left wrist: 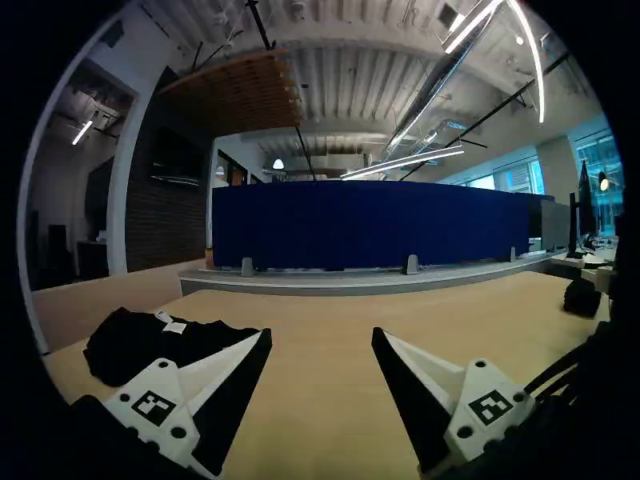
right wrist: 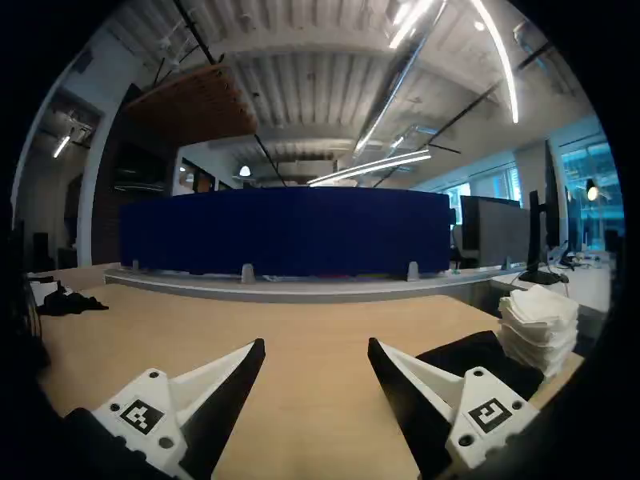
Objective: Fold towel
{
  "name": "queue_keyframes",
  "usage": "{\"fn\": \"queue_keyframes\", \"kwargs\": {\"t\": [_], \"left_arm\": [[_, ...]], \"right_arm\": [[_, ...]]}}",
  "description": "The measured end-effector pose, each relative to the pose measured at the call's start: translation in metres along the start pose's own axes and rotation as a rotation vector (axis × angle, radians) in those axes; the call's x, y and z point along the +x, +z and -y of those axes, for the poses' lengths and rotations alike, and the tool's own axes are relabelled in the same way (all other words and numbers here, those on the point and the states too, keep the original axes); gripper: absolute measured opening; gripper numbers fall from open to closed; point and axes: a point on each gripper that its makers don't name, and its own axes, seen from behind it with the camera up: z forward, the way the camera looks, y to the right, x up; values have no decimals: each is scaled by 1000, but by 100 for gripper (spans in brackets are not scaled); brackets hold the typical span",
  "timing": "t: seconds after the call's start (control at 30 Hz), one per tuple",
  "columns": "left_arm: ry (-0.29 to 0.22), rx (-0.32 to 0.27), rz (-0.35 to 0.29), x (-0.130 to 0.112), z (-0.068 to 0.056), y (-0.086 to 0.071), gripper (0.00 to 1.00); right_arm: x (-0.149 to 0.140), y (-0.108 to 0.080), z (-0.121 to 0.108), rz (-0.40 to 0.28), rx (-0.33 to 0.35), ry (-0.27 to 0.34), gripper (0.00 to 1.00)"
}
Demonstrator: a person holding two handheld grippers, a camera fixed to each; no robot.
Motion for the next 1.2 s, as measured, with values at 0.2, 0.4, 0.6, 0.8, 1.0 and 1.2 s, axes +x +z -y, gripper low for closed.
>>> {"fn": "queue_keyframes", "kwargs": {"t": [0.2, 0.4, 0.6, 0.8, 1.0, 1.2], "left_arm": [[0, 0, 0, 0, 0, 0, 93], [0, 0, 0, 0, 0, 0, 93], [0, 0, 0, 0, 0, -1, 93], [0, 0, 0, 0, 0, -1, 93], [0, 0, 0, 0, 0, 0, 93], [0, 0, 0, 0, 0, -1, 93]], "right_arm": [[1, -2, -1, -11, -1, -2, 100], [1, -3, -2, -17, 1, 1, 100], [0, -2, -2, -18, 1, 1, 100], [-1, -2, -2, -18, 1, 0, 100], [-1, -2, -3, -18, 1, 0, 100], [-2, -2, -3, -17, 1, -1, 100]]}}
